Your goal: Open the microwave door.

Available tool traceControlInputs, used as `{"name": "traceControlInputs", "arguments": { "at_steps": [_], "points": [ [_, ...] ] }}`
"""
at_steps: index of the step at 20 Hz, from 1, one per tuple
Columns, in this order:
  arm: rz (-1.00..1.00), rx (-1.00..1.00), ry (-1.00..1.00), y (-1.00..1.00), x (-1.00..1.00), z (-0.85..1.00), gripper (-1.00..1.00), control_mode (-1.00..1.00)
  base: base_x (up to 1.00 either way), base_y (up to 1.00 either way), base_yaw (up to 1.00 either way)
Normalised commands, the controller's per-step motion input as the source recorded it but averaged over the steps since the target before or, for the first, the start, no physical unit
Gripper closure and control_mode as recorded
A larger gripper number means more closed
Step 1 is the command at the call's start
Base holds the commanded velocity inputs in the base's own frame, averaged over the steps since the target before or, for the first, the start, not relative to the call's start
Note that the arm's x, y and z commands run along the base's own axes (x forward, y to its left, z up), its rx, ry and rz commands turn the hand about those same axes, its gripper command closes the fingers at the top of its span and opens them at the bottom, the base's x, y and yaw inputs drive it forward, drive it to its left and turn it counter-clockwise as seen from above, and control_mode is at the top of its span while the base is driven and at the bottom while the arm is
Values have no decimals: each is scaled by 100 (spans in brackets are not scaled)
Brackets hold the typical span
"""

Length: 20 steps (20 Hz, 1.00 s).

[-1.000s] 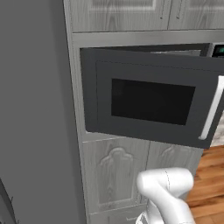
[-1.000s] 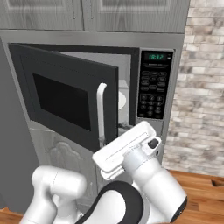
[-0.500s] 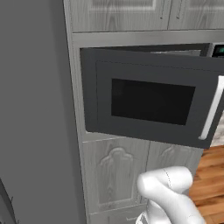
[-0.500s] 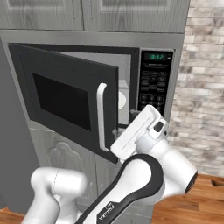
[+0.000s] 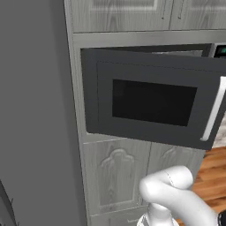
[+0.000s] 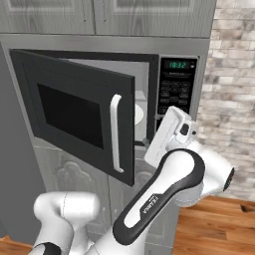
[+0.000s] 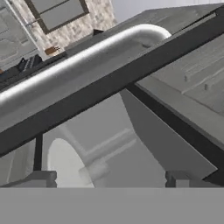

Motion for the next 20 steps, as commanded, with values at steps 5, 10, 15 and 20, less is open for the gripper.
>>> {"name": "traceControlInputs", "arguments": {
  "at_steps": [5,10,15,20],
  "points": [
    [1,-18,-25,48,31,-21,-100,-100,0,0,0],
    [7,-16,-26,56,10,-14,-100,-100,0,0,0],
    [21,-17,-26,48,-58,-2,-100,-100,0,0,0],
    [40,-14,-8,39,-100,0,-100,-100,0,0,0]
  ]
}}
